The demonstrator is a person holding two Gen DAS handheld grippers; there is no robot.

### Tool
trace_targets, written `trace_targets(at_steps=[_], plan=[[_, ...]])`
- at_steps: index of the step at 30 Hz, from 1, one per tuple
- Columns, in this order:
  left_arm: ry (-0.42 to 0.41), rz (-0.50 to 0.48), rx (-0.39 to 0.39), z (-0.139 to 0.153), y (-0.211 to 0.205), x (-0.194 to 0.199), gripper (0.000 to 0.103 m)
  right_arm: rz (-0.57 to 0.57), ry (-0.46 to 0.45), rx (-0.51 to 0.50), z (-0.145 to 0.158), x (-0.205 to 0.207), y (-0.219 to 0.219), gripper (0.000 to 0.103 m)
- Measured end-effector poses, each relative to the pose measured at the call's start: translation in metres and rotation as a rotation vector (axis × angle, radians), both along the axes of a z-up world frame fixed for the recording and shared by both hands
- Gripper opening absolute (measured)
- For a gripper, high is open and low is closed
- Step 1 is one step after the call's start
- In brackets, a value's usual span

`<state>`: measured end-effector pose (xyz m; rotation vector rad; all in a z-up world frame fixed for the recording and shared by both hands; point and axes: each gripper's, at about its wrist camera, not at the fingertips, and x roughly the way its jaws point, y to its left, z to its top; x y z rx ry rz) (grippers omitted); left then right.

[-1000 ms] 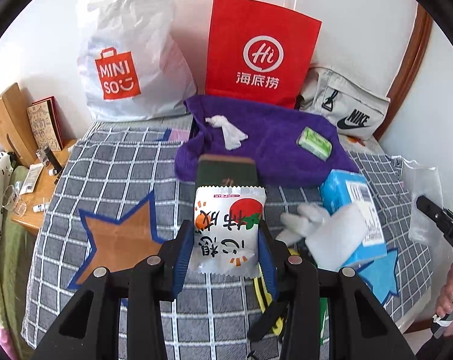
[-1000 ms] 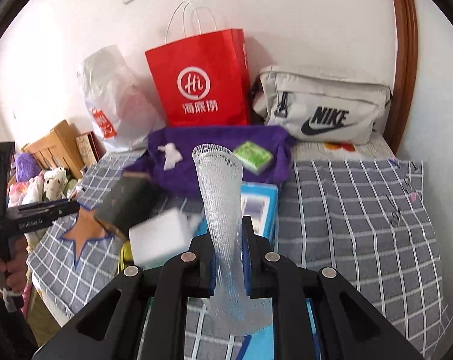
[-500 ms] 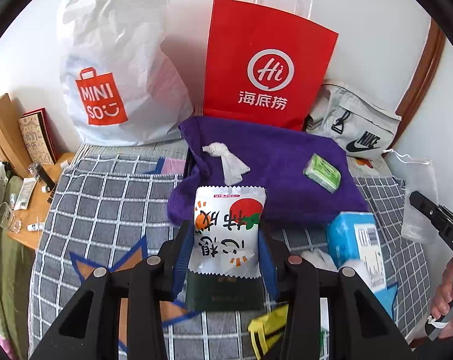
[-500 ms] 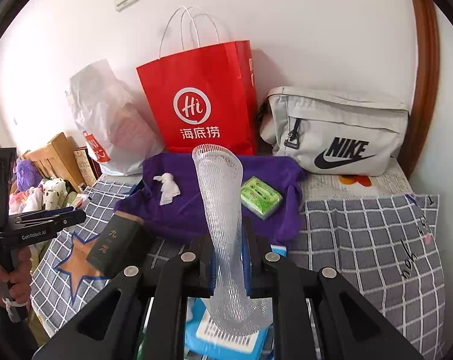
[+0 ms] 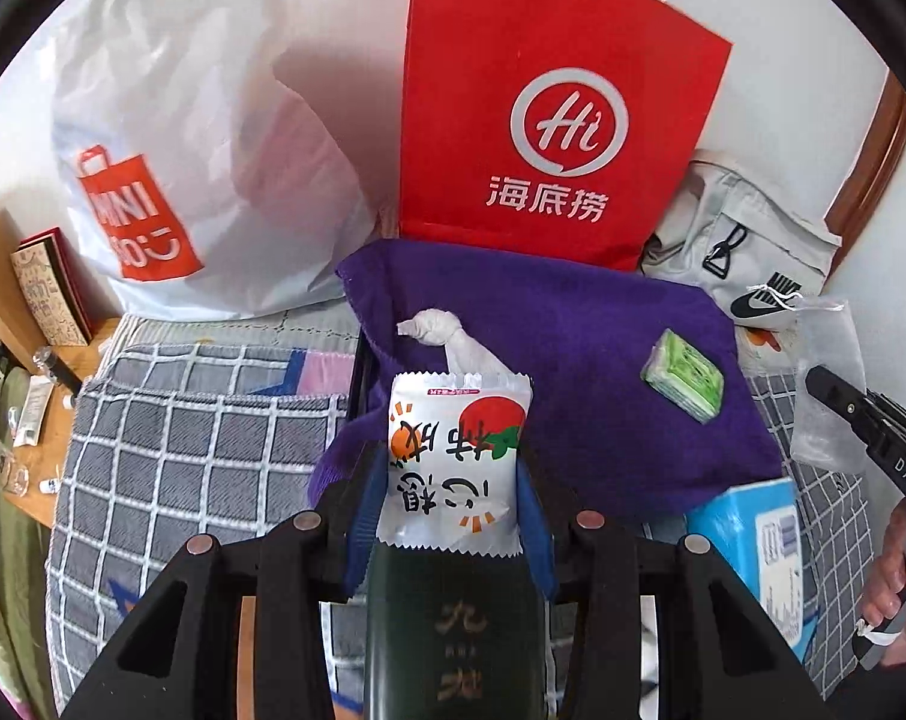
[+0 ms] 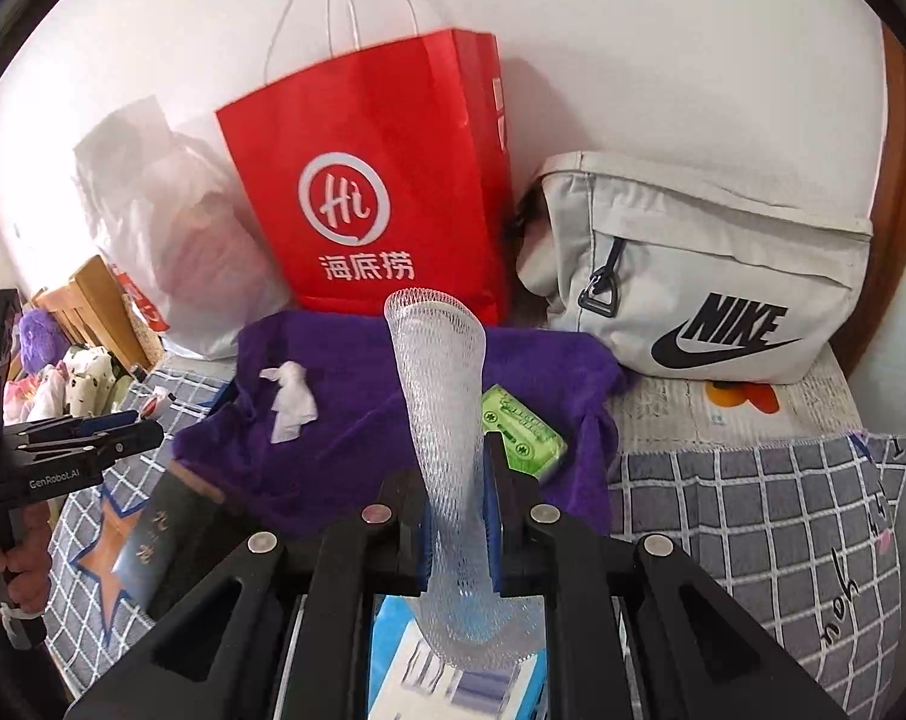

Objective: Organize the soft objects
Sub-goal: 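Carry the snack packet with the left tool while the right tool carries the mesh bag to the towel, then open both tools to drop the packet and mesh bag on the purple towel, then move the right tool to the white foam block while the left tool reaches the yellow strap item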

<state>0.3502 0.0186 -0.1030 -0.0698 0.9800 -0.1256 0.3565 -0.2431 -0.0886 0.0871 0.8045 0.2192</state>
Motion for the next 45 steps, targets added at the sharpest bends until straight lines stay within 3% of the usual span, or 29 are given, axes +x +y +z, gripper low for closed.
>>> trace_targets(at_steps=[15, 20, 23, 25, 29, 31, 33, 39, 45], plan=[[0.146, -0.020, -0.031, -0.049, -0.010, 0.057, 0.041, 0.039, 0.140, -0.064, -0.060, 0.054, 0.014, 0.014], [0.182, -0.024, -0.016, -0.063, -0.014, 0.065, 0.043, 0.039, 0.153, -0.087, -0.064, 0.061, 0.015, 0.015], [0.191, -0.023, -0.022, -0.068, -0.015, 0.067, 0.044, 0.046, 0.159, -0.100, -0.067, 0.062, 0.015, 0.029], [0.196, -0.026, -0.026, -0.072, -0.016, 0.068, 0.044, 0.047, 0.151, -0.127, -0.067, 0.062, 0.016, 0.051], [0.209, -0.032, -0.035, -0.076, -0.018, 0.069, 0.045, 0.051, 0.126, -0.144, -0.063, 0.062, 0.017, 0.063], [0.211, -0.036, -0.035, -0.077, -0.020, 0.069, 0.052, 0.054, 0.117, -0.143, -0.061, 0.061, 0.017, 0.072], [0.201, -0.041, -0.037, -0.075, -0.022, 0.068, 0.068, 0.054, 0.105, -0.151, -0.059, 0.060, 0.019, 0.073], [0.179, -0.032, -0.010, -0.062, -0.022, 0.059, 0.069, 0.036, 0.075, -0.141, -0.046, 0.050, 0.019, 0.076], [0.153, -0.014, -0.012, -0.044, -0.010, 0.042, 0.069, 0.032, 0.061, -0.095, -0.033, 0.012, 0.020, 0.076]])
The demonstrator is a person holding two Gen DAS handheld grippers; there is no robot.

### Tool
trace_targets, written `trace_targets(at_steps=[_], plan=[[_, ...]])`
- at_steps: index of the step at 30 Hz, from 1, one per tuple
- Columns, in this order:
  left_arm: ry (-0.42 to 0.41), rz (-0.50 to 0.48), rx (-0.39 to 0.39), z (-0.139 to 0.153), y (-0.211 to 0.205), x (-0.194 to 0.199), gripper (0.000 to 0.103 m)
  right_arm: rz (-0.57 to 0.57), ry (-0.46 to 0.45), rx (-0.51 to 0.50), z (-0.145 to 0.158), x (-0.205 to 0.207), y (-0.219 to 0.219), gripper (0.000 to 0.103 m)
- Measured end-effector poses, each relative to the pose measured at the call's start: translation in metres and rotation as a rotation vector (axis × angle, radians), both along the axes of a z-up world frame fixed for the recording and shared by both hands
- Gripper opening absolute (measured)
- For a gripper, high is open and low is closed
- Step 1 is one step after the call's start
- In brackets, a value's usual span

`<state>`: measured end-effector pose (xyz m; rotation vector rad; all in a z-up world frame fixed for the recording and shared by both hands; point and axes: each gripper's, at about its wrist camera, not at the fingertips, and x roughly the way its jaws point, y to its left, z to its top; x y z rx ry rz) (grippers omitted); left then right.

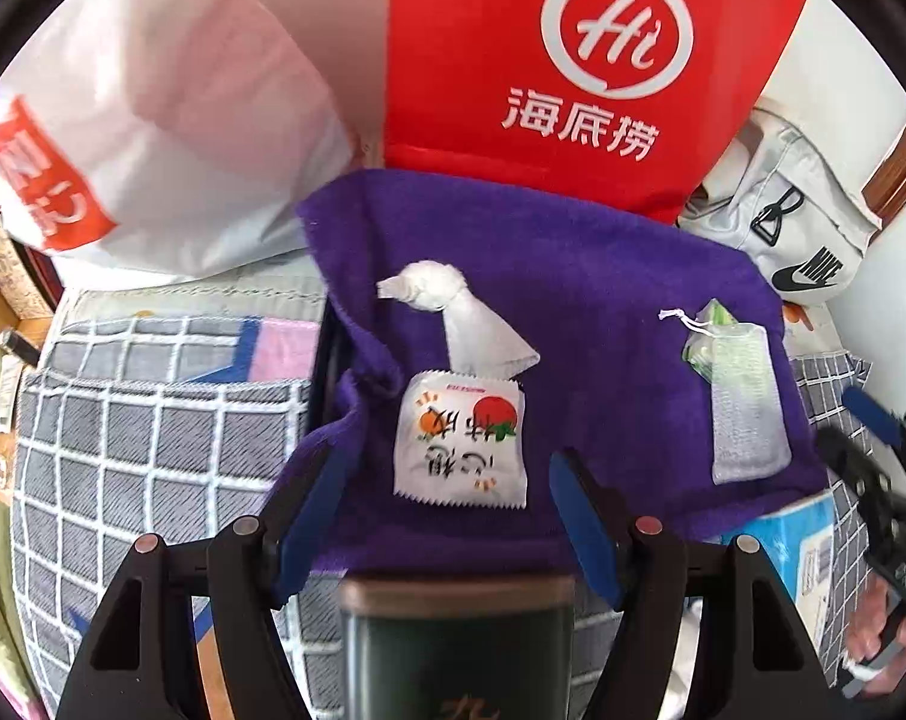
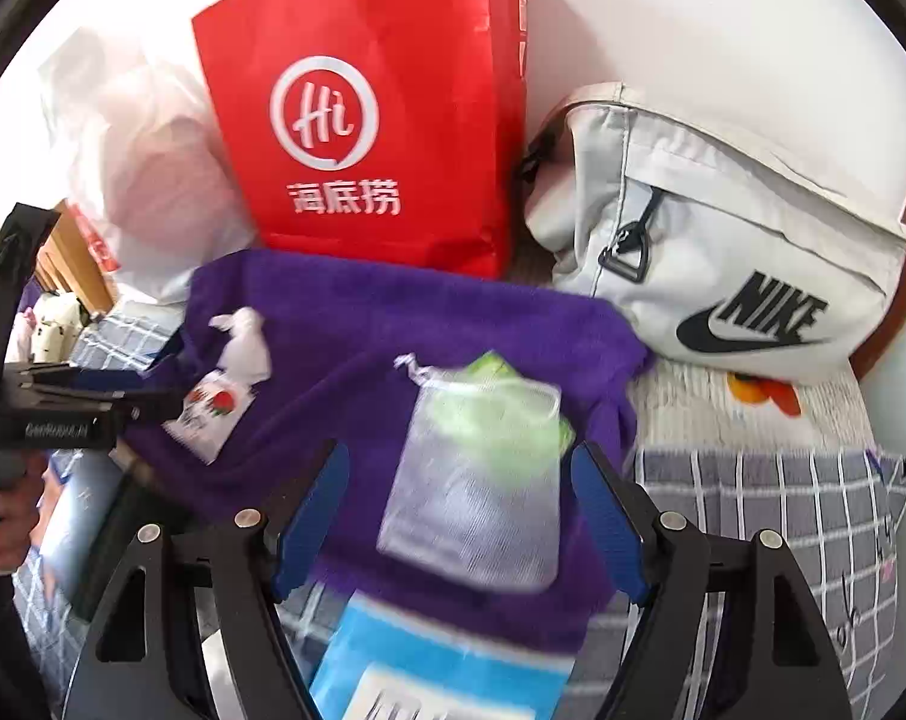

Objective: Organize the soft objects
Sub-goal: 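Move the right tool to the white foam block while the left tool reaches the yellow strap item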

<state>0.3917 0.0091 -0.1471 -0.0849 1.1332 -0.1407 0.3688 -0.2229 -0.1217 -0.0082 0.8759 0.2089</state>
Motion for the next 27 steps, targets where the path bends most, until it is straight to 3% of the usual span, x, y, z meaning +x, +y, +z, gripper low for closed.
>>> trace_targets(at_steps=[5, 9, 20, 23, 27], plan=[[-0.004, 0.016, -0.020, 0.009, 0.011, -0.021, 0.069, 0.044, -0.010, 0.079, 0.012, -0.049, 0.006, 0.084], [-0.014, 0.015, -0.028, 0.019, 0.019, -0.046, 0.069, 0.096, -0.037, 0.047, 0.018, -0.080, 0.024, 0.094], [-0.041, -0.004, -0.058, 0.027, 0.031, -0.105, 0.070, 0.210, -0.008, 0.025, -0.001, -0.142, 0.071, 0.095], [-0.037, 0.004, -0.078, 0.026, 0.037, -0.116, 0.070, 0.231, -0.008, -0.016, -0.007, -0.150, 0.084, 0.095], [-0.030, 0.000, -0.076, 0.022, 0.041, -0.130, 0.070, 0.229, -0.013, -0.147, -0.021, -0.152, 0.099, 0.095]])
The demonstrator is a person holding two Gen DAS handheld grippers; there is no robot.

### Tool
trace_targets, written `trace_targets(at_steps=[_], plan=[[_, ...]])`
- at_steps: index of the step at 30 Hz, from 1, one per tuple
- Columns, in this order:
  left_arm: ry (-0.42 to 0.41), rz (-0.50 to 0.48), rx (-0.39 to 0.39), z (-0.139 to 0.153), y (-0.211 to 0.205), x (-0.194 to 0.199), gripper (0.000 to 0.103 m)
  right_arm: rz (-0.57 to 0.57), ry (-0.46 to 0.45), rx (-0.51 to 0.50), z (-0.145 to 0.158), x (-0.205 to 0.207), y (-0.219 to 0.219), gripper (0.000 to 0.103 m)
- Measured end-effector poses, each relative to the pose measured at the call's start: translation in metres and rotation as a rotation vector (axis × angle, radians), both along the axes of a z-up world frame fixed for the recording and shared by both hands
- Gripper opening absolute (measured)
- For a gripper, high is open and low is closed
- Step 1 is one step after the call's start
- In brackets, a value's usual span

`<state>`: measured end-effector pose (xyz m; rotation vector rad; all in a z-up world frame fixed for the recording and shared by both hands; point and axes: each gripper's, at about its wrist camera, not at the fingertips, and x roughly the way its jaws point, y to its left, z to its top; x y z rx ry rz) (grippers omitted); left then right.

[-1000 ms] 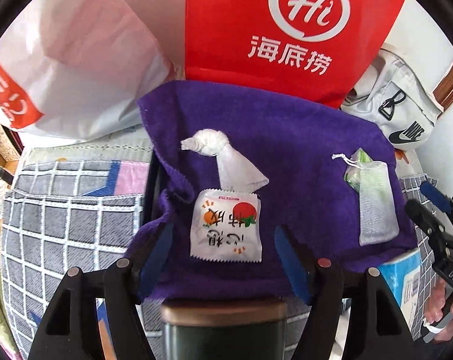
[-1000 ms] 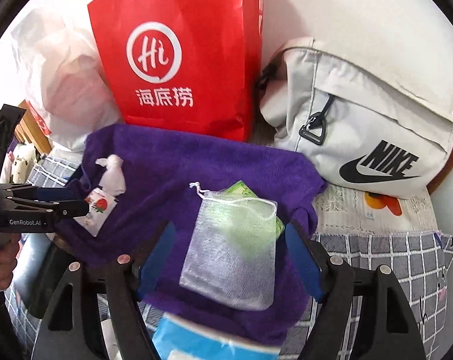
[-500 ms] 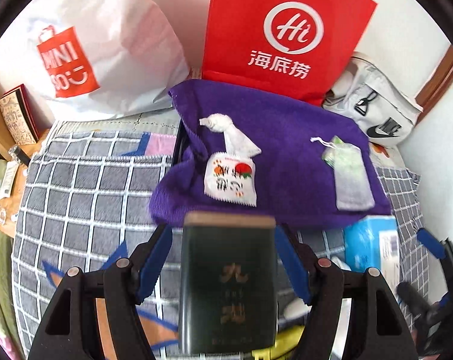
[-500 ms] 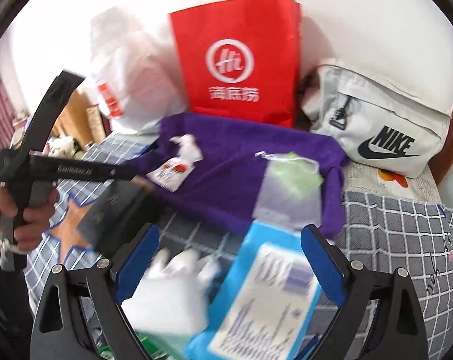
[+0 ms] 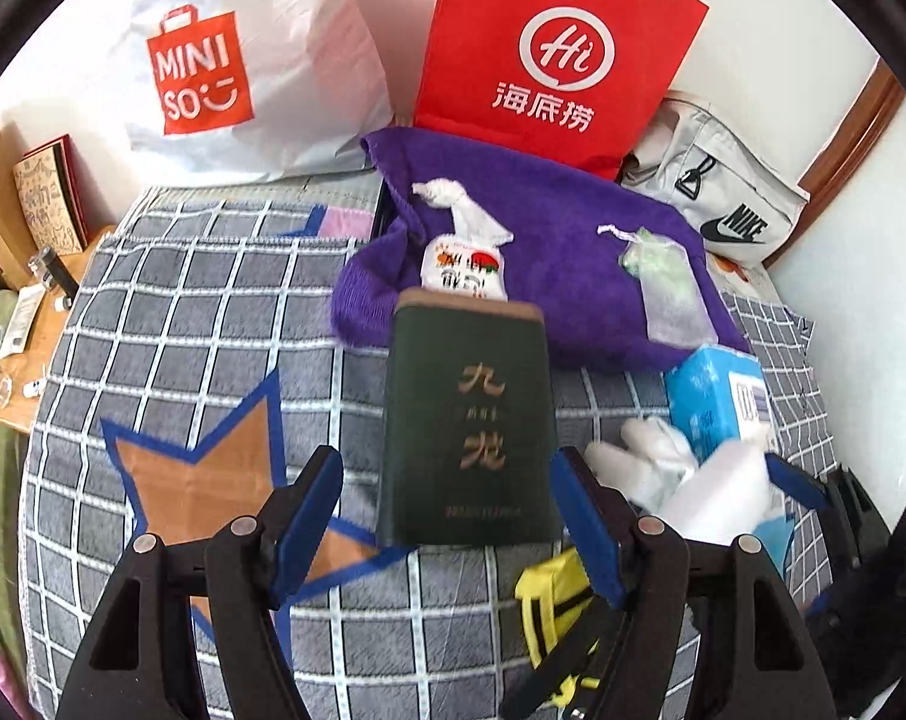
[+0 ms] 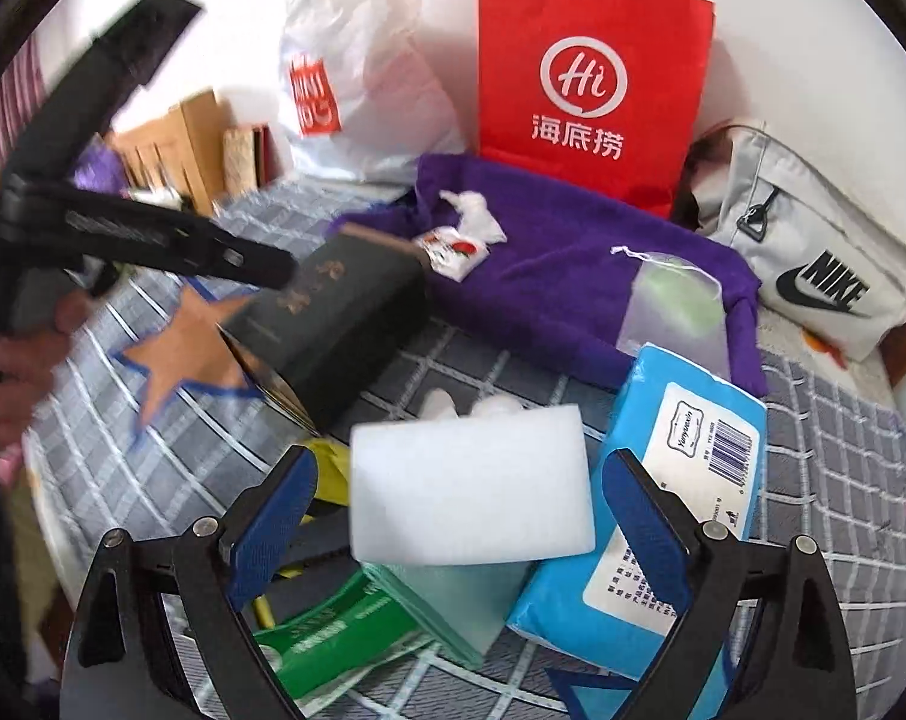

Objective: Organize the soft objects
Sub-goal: 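Move the right tool to the white foam block while the left tool reaches the yellow strap item, then grasp the black strap with the left tool while the right tool grasps the white foam block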

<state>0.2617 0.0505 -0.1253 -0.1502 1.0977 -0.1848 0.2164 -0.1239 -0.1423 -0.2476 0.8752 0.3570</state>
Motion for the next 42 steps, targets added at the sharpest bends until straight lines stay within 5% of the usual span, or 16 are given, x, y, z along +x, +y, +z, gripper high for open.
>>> trace_targets(at_steps=[6, 16, 25, 28, 31, 38, 41, 42], plan=[[0.017, -0.007, 0.011, -0.010, 0.001, -0.018, 0.070, -0.024, -0.003, 0.009, -0.004, -0.007, -0.008, 0.081], [0.001, -0.049, 0.006, -0.016, -0.013, -0.062, 0.070, -0.085, -0.051, 0.162, 0.028, -0.054, -0.035, 0.081], [-0.037, -0.124, 0.021, -0.022, -0.041, -0.096, 0.068, -0.150, -0.024, 0.205, 0.022, -0.101, -0.066, 0.081], [-0.052, -0.183, 0.040, -0.029, -0.057, -0.102, 0.060, -0.170, -0.014, 0.219, 0.015, -0.111, -0.077, 0.081], [-0.037, -0.220, 0.084, -0.040, -0.070, -0.104, 0.042, -0.193, 0.009, 0.230, 0.004, -0.117, -0.087, 0.081], [-0.065, -0.274, 0.061, -0.042, -0.083, -0.102, 0.038, -0.239, 0.050, 0.265, -0.016, -0.115, -0.108, 0.081], [-0.063, -0.300, 0.073, -0.047, -0.088, -0.094, 0.016, -0.251, 0.064, 0.276, -0.023, -0.111, -0.112, 0.081], [-0.058, -0.304, 0.074, -0.049, -0.090, -0.092, 0.016, -0.253, 0.069, 0.279, -0.026, -0.110, -0.113, 0.081]])
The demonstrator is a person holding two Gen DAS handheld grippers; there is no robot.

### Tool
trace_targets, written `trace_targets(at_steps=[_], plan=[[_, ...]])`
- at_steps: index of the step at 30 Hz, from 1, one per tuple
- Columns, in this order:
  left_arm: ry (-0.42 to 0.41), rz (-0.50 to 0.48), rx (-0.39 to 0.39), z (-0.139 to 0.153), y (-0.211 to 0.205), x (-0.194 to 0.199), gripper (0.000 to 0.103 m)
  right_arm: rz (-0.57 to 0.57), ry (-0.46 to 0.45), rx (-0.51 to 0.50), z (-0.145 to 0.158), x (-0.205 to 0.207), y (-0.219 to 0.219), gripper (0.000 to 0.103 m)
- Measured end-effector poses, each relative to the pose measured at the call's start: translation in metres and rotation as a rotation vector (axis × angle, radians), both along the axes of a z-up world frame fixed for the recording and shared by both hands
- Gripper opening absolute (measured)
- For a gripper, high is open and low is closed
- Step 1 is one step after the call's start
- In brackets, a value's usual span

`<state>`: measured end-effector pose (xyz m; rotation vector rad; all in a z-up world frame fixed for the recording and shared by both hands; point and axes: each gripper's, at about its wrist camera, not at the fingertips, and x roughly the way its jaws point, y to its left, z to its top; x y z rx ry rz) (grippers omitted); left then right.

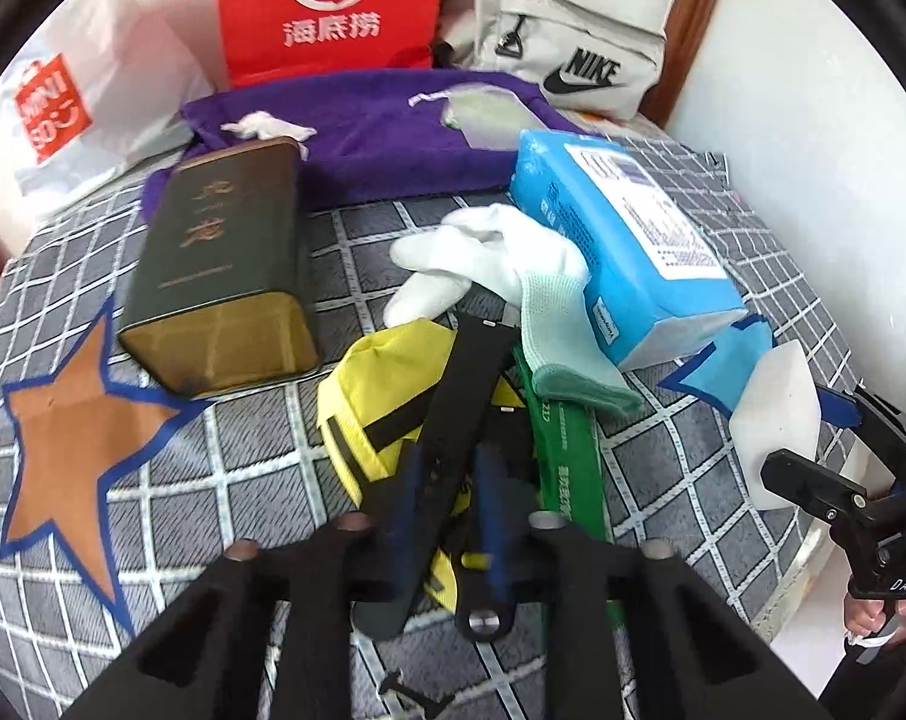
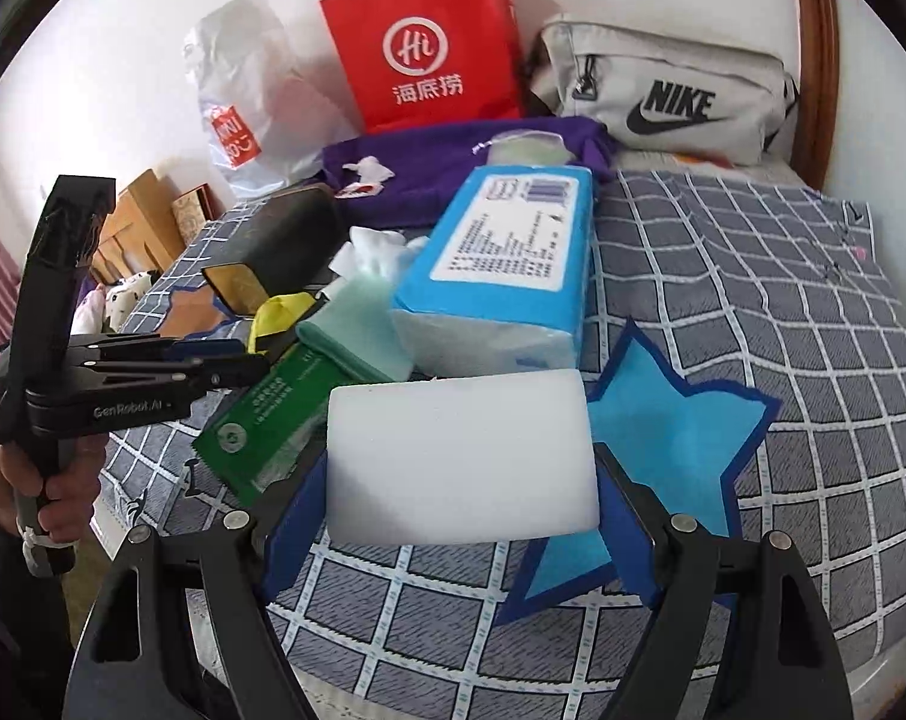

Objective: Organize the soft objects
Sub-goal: 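Grasp the black strap with the left tool while the right tool grasps the white foam block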

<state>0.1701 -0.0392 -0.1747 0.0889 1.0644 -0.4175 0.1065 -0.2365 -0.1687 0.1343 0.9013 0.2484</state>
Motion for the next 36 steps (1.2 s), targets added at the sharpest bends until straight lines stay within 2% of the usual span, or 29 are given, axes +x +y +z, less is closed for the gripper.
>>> trace_targets(at_steps=[5, 7, 11, 17, 20, 22, 27, 30, 35, 36], plan=[[0.017, -0.003, 0.000, -0.007, -0.002, 0.007, 0.017, 0.003, 0.020, 0.002, -0.010, 0.005, -0.001, 0.081], [0.023, 0.014, -0.008, -0.009, 0.000, 0.010, 0.024, 0.000, 0.027, 0.009, -0.013, 0.007, -0.001, 0.081], [0.041, 0.020, -0.039, -0.012, 0.003, 0.014, 0.024, -0.005, 0.046, 0.013, -0.020, 0.011, -0.003, 0.081], [0.014, -0.013, -0.017, -0.014, -0.004, 0.014, 0.024, -0.012, 0.077, 0.002, -0.032, 0.018, 0.001, 0.083], [0.013, 0.006, -0.038, -0.008, 0.000, 0.013, 0.023, -0.006, 0.076, -0.026, -0.033, 0.018, 0.005, 0.083], [0.005, 0.001, -0.024, -0.006, 0.000, 0.010, 0.023, -0.005, 0.078, -0.025, -0.032, 0.018, 0.004, 0.083], [0.010, -0.001, -0.006, -0.015, -0.005, 0.013, 0.024, -0.007, 0.080, -0.039, -0.034, 0.019, 0.007, 0.083], [0.004, 0.006, -0.023, -0.016, -0.005, 0.014, 0.024, -0.004, 0.081, -0.063, -0.035, 0.020, 0.010, 0.083], [-0.008, 0.011, -0.034, -0.005, -0.001, 0.010, 0.021, -0.007, 0.090, -0.072, -0.033, 0.022, 0.011, 0.083], [-0.017, 0.020, -0.029, -0.001, 0.002, 0.008, 0.006, -0.009, 0.093, -0.068, -0.032, 0.023, 0.010, 0.082]])
